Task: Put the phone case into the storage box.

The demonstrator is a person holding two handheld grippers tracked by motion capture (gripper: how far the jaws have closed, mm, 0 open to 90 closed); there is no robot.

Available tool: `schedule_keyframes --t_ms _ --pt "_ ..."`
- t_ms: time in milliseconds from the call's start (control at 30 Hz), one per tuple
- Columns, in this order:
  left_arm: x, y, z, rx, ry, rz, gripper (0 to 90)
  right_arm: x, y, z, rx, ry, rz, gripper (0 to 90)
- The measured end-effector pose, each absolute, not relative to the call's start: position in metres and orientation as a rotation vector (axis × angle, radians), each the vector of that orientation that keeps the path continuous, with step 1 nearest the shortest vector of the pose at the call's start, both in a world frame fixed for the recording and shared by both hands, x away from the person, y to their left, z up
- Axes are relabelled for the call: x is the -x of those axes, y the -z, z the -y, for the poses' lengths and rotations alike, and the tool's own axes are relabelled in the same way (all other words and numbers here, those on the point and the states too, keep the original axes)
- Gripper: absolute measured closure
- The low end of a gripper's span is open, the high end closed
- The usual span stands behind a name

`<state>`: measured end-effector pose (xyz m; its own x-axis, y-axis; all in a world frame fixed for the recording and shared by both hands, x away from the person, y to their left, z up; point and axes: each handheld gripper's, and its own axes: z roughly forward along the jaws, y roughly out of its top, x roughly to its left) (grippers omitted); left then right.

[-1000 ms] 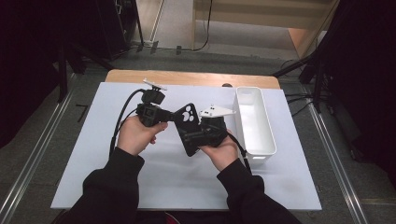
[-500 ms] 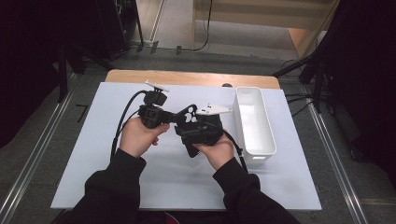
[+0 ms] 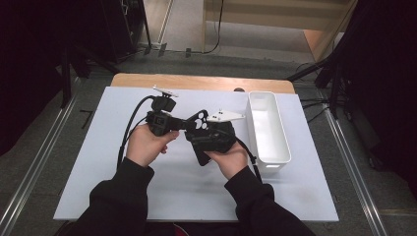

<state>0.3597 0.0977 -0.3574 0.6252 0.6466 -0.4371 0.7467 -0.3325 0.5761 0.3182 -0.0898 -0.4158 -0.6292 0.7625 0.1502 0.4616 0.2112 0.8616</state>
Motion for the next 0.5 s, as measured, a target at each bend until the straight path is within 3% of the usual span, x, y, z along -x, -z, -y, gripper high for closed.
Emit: schedule_keyframes --t_ms 500 --pt "-0.358 0.345 -0.109 -2.034 0.176 -1.06 55.4 -0.317 0.416 0.091 -1.12 -1.379 -2.223 12.2"
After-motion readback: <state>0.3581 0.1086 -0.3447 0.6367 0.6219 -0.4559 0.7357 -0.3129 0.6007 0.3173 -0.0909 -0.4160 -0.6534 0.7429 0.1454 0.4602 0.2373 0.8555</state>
